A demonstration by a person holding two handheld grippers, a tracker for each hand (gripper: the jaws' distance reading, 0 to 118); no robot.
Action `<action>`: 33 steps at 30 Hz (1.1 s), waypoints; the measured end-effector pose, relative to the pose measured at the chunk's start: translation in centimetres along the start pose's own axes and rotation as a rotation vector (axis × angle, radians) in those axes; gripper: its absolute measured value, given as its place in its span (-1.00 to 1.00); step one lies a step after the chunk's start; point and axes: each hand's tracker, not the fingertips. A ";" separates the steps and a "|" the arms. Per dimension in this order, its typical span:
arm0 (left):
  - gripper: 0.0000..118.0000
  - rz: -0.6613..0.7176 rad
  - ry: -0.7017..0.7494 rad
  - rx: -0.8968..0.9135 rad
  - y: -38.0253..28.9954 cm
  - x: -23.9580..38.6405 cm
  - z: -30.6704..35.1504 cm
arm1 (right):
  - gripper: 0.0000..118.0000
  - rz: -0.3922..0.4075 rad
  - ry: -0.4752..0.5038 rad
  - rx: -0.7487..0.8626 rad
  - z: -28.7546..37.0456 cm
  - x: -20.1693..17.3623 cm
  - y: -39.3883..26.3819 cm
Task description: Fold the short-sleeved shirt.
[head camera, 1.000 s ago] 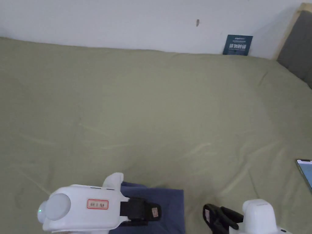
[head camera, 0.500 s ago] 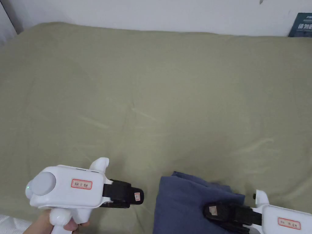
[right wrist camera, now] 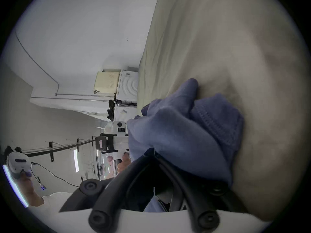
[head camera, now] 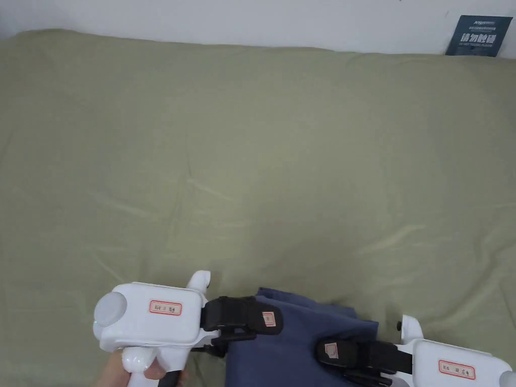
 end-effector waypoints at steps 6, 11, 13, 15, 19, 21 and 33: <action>-0.54 -0.004 0.122 0.011 -0.6 1.2 0.8 | -1.00 0.083 -0.122 0.035 0.4 -2.7 -0.6; -0.55 -0.087 0.163 0.043 1.2 3.0 7.4 | -1.00 0.170 -0.117 0.058 2.0 -7.2 -1.8; -0.55 -0.103 0.233 0.072 2.4 3.0 12.8 | -1.00 0.199 -0.129 0.056 2.6 -8.3 -2.0; -0.55 -0.125 0.329 0.110 3.9 2.7 19.4 | -1.00 0.218 -0.148 0.068 3.0 -9.0 -2.1; -0.54 -0.062 0.483 0.207 5.8 1.7 30.7 | -1.00 0.244 -0.167 0.085 3.1 -10.5 -1.6; -0.55 -0.044 0.534 0.236 7.3 0.2 36.0 | -1.00 0.260 -0.168 0.101 2.7 -11.1 -1.1; 0.68 -0.022 0.659 0.188 13.7 -5.8 43.4 | -1.00 0.287 -0.198 0.132 -2.2 -10.5 0.9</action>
